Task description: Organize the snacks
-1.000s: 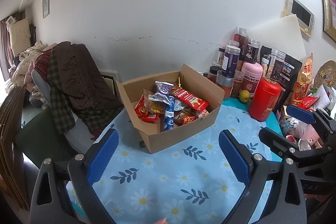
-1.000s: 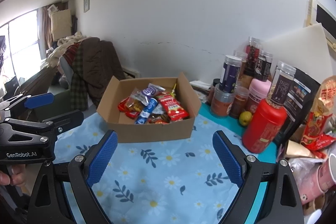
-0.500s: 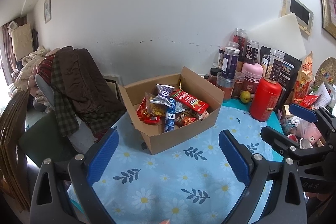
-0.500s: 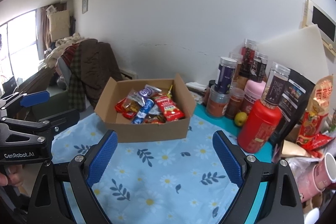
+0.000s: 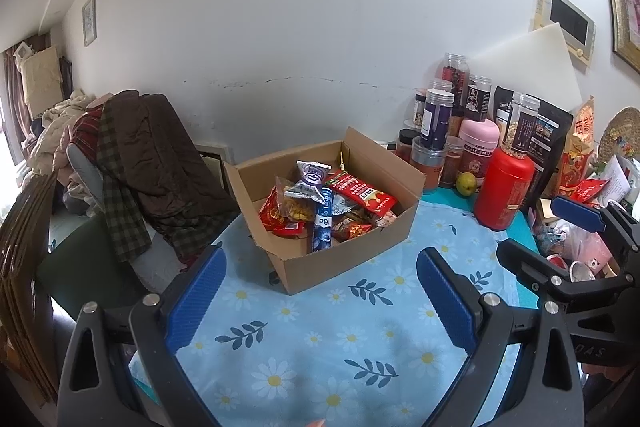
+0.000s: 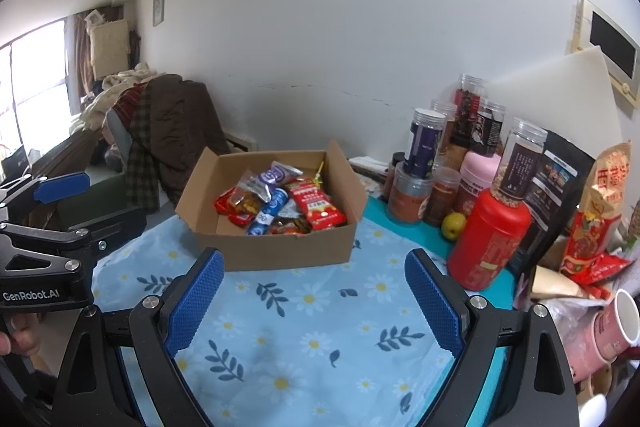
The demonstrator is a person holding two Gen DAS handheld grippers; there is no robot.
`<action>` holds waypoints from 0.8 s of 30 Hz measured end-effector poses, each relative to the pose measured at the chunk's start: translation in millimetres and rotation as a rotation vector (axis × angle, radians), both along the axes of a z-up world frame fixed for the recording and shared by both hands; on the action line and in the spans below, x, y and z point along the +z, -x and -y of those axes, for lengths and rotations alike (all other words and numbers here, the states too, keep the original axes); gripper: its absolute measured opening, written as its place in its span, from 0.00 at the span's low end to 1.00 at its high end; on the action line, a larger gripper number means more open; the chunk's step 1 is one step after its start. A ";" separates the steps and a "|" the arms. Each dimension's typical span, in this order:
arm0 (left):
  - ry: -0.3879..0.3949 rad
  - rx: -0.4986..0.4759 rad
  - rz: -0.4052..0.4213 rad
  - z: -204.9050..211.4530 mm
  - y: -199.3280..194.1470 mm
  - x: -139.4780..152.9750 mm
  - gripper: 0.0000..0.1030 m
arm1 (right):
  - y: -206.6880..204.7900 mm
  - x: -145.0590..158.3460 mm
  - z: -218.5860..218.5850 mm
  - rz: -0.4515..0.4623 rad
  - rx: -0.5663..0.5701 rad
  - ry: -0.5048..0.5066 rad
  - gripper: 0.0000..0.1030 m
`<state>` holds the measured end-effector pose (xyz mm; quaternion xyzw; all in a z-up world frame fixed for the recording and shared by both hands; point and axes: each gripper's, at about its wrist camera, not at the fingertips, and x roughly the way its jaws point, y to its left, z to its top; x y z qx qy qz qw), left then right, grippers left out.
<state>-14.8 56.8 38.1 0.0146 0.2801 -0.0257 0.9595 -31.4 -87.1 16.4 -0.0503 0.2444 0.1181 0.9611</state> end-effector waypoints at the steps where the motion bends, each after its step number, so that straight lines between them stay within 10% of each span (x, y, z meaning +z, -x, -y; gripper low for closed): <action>1: -0.002 -0.001 0.000 0.2 -0.3 0.0 0.95 | 0.0 0.0 0.2 -0.001 -0.002 0.000 0.90; 24: -0.009 -0.010 -0.011 -6.5 -6.1 0.6 0.95 | -0.9 -3.3 -1.4 -0.009 -0.020 -0.006 0.90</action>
